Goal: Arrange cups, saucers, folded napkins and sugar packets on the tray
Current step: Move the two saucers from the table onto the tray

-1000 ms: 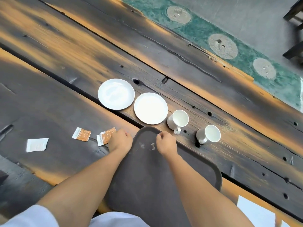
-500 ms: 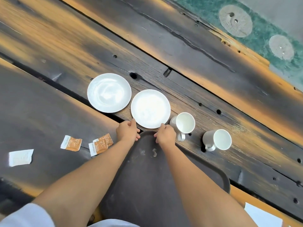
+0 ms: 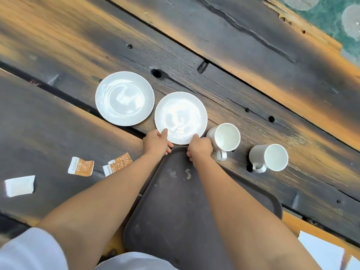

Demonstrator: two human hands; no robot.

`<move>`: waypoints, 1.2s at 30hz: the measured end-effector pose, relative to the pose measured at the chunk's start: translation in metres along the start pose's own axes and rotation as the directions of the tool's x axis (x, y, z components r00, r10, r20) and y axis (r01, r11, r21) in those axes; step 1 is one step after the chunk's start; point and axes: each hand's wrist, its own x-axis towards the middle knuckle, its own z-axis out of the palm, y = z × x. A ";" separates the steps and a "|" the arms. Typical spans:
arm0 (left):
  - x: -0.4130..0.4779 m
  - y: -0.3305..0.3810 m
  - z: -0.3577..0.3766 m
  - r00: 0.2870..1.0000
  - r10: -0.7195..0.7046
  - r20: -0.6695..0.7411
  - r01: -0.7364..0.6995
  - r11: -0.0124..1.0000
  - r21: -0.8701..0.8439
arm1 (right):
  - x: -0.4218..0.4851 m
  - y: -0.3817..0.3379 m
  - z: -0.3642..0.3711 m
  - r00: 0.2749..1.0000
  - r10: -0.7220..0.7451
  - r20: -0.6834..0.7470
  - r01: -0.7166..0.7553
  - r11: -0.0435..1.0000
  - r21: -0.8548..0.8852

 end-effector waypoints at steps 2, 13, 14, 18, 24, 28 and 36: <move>-0.001 0.001 0.000 1.000 0.008 -0.010 -0.008 1.000 0.003 | 0.001 -0.001 0.000 1.000 0.002 -0.001 -0.002 1.000 -0.004; -0.004 -0.004 0.002 0.999 0.002 -0.041 -0.004 0.999 -0.040 | 0.003 -0.003 -0.006 0.996 0.000 0.085 0.002 1.000 -0.015; -0.004 -0.004 0.002 0.999 0.003 -0.039 -0.004 0.999 -0.034 | 0.003 -0.003 -0.005 0.996 -0.009 0.091 0.010 1.000 -0.020; -0.003 -0.001 0.002 0.999 -0.006 -0.046 0.005 1.000 -0.016 | 0.008 0.003 -0.005 0.991 -0.011 0.131 0.005 0.999 0.048; -0.006 0.004 -0.001 0.993 -0.059 -0.099 0.049 0.994 -0.098 | 0.001 0.000 -0.002 0.992 -0.087 0.088 0.076 0.989 0.123; -0.016 0.005 -0.005 0.994 -0.058 -0.096 0.045 0.991 -0.130 | -0.007 -0.001 -0.004 0.991 -0.114 0.074 0.102 0.983 0.153; -0.057 -0.014 -0.009 0.994 -0.042 -0.105 0.029 0.992 -0.123 | -0.037 0.035 -0.016 0.992 -0.117 0.038 0.104 0.963 0.250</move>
